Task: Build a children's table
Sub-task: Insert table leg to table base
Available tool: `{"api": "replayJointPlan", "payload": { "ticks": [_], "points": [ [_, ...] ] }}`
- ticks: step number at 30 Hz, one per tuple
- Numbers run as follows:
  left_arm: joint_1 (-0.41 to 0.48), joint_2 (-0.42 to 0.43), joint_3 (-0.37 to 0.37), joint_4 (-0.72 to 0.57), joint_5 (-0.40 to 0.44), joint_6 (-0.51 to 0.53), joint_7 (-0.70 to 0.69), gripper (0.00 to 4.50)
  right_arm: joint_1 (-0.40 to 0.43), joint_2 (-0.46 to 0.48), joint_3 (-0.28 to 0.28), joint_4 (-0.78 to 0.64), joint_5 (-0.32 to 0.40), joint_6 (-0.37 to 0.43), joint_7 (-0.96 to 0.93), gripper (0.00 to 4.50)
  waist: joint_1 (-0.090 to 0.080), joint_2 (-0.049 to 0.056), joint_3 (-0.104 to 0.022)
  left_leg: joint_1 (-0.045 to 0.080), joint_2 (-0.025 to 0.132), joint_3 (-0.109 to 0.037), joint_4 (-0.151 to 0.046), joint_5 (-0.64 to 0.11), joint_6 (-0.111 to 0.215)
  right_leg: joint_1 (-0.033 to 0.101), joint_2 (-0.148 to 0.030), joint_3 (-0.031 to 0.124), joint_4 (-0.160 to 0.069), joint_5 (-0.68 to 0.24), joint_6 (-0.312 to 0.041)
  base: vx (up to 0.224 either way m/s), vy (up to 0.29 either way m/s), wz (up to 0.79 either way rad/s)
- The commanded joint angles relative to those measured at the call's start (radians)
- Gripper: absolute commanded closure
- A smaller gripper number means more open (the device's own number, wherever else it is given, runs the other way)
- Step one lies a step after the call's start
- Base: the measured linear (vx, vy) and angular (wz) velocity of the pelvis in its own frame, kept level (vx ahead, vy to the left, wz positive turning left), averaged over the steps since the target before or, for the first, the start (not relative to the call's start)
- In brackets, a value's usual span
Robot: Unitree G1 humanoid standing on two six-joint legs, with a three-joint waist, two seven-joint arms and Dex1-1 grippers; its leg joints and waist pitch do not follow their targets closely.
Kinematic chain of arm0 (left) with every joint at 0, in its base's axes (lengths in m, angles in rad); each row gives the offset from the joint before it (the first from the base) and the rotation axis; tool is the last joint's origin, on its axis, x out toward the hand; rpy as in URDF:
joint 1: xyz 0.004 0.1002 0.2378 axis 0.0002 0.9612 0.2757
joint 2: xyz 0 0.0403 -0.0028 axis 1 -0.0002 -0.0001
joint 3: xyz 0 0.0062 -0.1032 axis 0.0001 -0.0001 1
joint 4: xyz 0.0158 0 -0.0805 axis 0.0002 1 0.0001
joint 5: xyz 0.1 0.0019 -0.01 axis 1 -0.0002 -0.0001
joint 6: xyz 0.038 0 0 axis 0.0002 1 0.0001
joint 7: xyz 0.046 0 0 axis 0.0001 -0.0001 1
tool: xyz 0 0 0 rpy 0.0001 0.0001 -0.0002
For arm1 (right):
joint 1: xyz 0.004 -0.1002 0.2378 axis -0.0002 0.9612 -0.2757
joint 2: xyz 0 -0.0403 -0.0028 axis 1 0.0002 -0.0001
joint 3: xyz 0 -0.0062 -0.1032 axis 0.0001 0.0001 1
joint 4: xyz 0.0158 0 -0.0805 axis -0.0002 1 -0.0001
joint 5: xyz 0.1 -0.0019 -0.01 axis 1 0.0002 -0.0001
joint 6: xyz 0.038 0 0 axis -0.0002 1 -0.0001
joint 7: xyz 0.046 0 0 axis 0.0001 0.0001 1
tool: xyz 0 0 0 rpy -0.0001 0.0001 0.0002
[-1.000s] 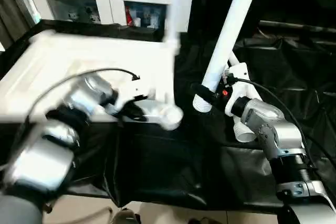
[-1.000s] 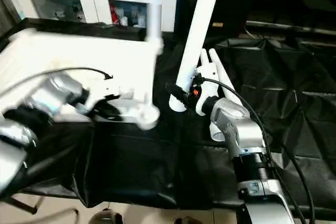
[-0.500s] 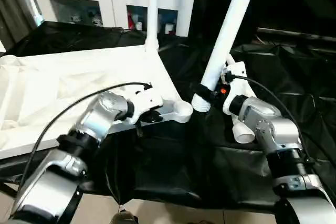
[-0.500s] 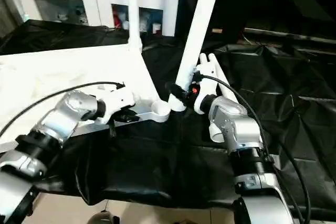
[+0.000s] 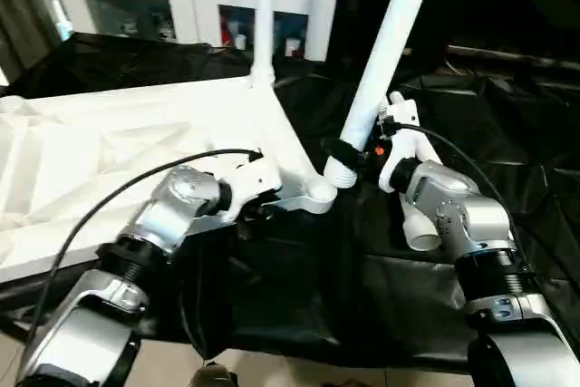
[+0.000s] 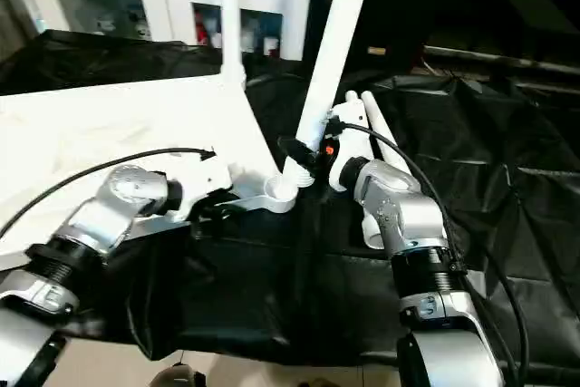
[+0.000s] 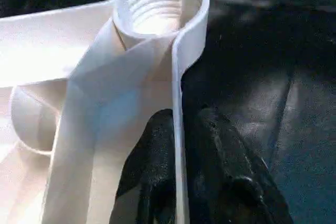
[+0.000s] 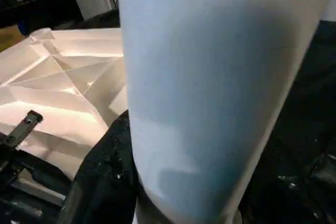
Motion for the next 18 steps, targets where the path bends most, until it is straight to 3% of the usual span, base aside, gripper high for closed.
{"api": "replayJointPlan", "payload": {
  "ticks": [1, 5, 8, 9, 11, 13, 14, 15, 16, 18],
  "points": [
    [0.007, 0.006, 0.032, -0.083, -0.057, 0.047, -0.032, 3.64, 0.014, -0.002, -0.011, -0.058, 0.018, 0.023, 0.003, 2.57, 0.001, 0.010, -0.080, 0.019, 0.027, -0.007, -0.072, -0.247, -0.028, 0.051, -0.073, 0.053, -0.066, -0.230, -0.179, 0.000, 0.000, 0.00],
    [0.027, 0.034, 0.085, -0.196, -0.123, 0.097, -0.061, 3.64, 0.037, 0.007, -0.026, -0.118, 0.050, 0.059, -0.006, 2.57, 0.000, 0.016, -0.077, 0.021, 0.028, -0.007, -0.074, -0.265, -0.029, 0.046, -0.070, 0.052, -0.067, -0.233, -0.186, 0.000, 0.000, 0.00],
    [0.043, 0.043, 0.194, -0.372, -0.254, 0.204, -0.057, 3.64, 0.057, 0.000, -0.039, -0.202, 0.076, 0.092, -0.016, 2.57, -0.002, 0.021, -0.074, 0.024, 0.029, -0.008, -0.076, -0.286, -0.041, 0.045, -0.069, 0.053, -0.066, -0.253, -0.185, 0.000, 0.000, 0.00],
    [0.043, 0.043, 0.194, -0.372, -0.254, 0.204, -0.057, 3.64, 0.057, 0.000, -0.039, -0.202, 0.076, 0.092, -0.016, 2.57, -0.002, 0.020, -0.072, 0.025, 0.027, -0.006, -0.075, -0.300, -0.043, 0.043, -0.067, 0.052, -0.071, -0.269, -0.182, 0.000, 0.000, 0.00],
    [0.040, 0.010, 0.265, -0.389, -0.267, 0.194, 0.054, 3.64, 0.068, -0.006, -0.039, -0.228, 0.048, 0.082, -0.055, 2.57, -0.002, 0.022, -0.069, 0.025, 0.025, -0.007, -0.075, -0.317, -0.047, 0.043, -0.066, 0.051, -0.075, -0.298, -0.173, 0.000, 0.000, 0.00],
    [0.048, -0.031, 0.331, -0.393, -0.234, 0.122, 0.220, 3.64, 0.082, 0.001, -0.053, -0.257, 0.037, 0.103, -0.108, 2.57, -0.004, 0.016, -0.069, 0.027, 0.023, -0.010, -0.074, -0.344, -0.052, 0.043, -0.065, 0.049, -0.085, -0.361, -0.133, 0.000, 0.000, 0.00],
    [0.067, -0.057, 0.375, -0.385, -0.180, 0.107, 0.370, 3.64, 0.105, 0.003, -0.049, -0.288, 0.013, 0.101, -0.142, 2.57, -0.006, 0.014, -0.069, 0.023, 0.025, -0.012, -0.076, -0.339, -0.055, 0.046, -0.062, 0.049, -0.082, -0.359, -0.123, 0.000, 0.000, 0.00],
    [0.134, -0.103, 0.455, -0.402, -0.162, 0.059, 0.530, 3.64, 0.153, 0.011, -0.032, -0.342, -0.070, 0.028, -0.223, 2.57, -0.004, 0.012, -0.068, 0.023, 0.023, -0.011, -0.075, -0.334, -0.053, 0.044, -0.063, 0.048, -0.088, -0.379, -0.100, 0.000, 0.000, 0.00],
    [0.178, -0.120, 0.474, -0.429, -0.132, 0.054, 0.595, 3.64, 0.179, 0.012, -0.013, -0.362, -0.141, -0.049, -0.272, 2.57, -0.009, 0.002, -0.066, 0.015, 0.023, -0.010, -0.075, -0.318, -0.057, 0.046, -0.065, 0.047, -0.092, -0.391, -0.077, 0.000, 0.000, 0.00],
    [0.246, -0.140, 0.483, -0.502, -0.088, 0.072, 0.660, 3.64, 0.213, 0.015, 0.009, -0.387, -0.195, -0.116, -0.312, 2.57, -0.015, 0.006, -0.071, 0.016, 0.019, -0.010, -0.075, -0.308, -0.049, 0.043, -0.063, 0.046, -0.093, -0.427, -0.051, 0.000, 0.000, 0.00]
  ]
}}
